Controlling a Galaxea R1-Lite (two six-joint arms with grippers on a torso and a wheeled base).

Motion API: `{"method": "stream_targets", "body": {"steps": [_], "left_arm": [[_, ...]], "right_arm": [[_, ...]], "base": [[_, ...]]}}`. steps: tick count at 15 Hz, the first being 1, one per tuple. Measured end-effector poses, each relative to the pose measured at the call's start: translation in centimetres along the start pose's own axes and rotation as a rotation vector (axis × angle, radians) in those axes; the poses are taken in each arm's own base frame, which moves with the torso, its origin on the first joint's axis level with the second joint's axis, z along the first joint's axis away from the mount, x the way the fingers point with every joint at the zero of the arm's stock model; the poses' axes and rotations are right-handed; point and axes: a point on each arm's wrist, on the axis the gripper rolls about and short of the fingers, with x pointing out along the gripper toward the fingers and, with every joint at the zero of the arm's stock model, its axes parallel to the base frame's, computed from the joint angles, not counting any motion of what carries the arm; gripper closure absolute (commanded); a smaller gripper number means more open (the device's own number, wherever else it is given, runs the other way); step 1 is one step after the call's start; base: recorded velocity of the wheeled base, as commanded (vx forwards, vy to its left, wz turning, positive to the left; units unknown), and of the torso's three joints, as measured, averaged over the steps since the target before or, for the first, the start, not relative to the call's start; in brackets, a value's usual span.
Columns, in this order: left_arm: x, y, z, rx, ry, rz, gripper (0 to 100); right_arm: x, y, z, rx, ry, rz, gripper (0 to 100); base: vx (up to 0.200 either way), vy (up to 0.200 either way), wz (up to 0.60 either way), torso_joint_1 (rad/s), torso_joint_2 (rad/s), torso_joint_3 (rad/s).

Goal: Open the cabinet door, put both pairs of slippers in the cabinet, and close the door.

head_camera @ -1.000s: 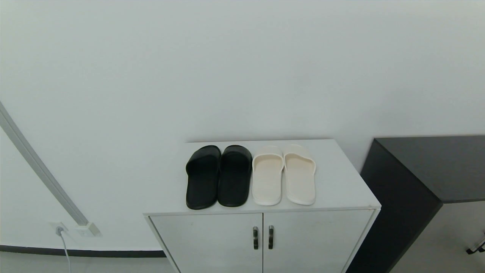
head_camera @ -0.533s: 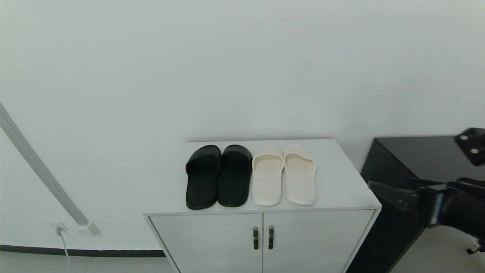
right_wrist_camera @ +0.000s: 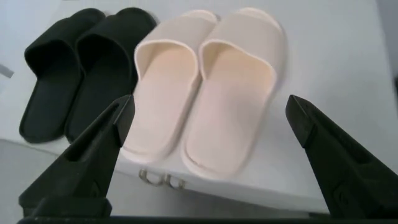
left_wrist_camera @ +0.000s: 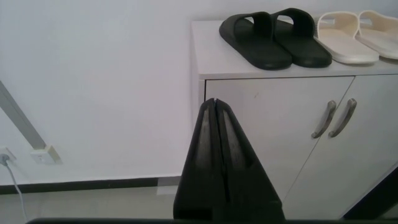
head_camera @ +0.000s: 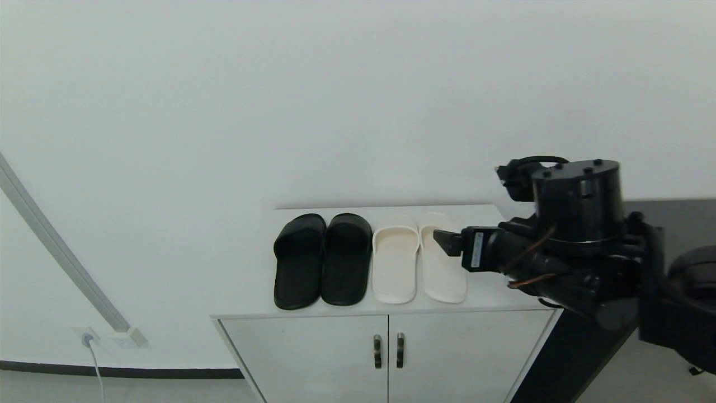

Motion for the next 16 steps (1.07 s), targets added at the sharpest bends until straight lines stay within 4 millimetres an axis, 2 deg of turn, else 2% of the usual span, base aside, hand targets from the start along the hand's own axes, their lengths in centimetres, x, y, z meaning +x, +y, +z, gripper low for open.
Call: {"method": "stream_targets", "body": {"steps": [3, 7, 12, 16], "left_arm": [[0.0, 0.0, 0.0, 0.000, 0.000, 0.000, 100], [0.0, 0.0, 0.0, 0.000, 0.000, 0.000, 100], [0.0, 0.0, 0.0, 0.000, 0.000, 0.000, 100], [0.0, 0.0, 0.0, 0.000, 0.000, 0.000, 100]], "right_arm": [[4.1, 2.1, -0.3, -0.001, -0.019, -0.066, 0], [9.2, 4.0, -2.3, -0.020, -0.049, -0.221, 0], [13.1, 5.2, -4.8, -0.048, -0.050, -0.296, 0], [15.8, 5.1, -5.2, -0.039, -0.068, -0.321, 0]], "base": [[0.000, 0.000, 0.00, 0.000, 0.00, 0.000], [0.000, 0.000, 0.00, 0.000, 0.00, 0.000], [0.000, 0.000, 0.00, 0.000, 0.00, 0.000], [0.000, 0.000, 0.00, 0.000, 0.00, 0.000]]}}
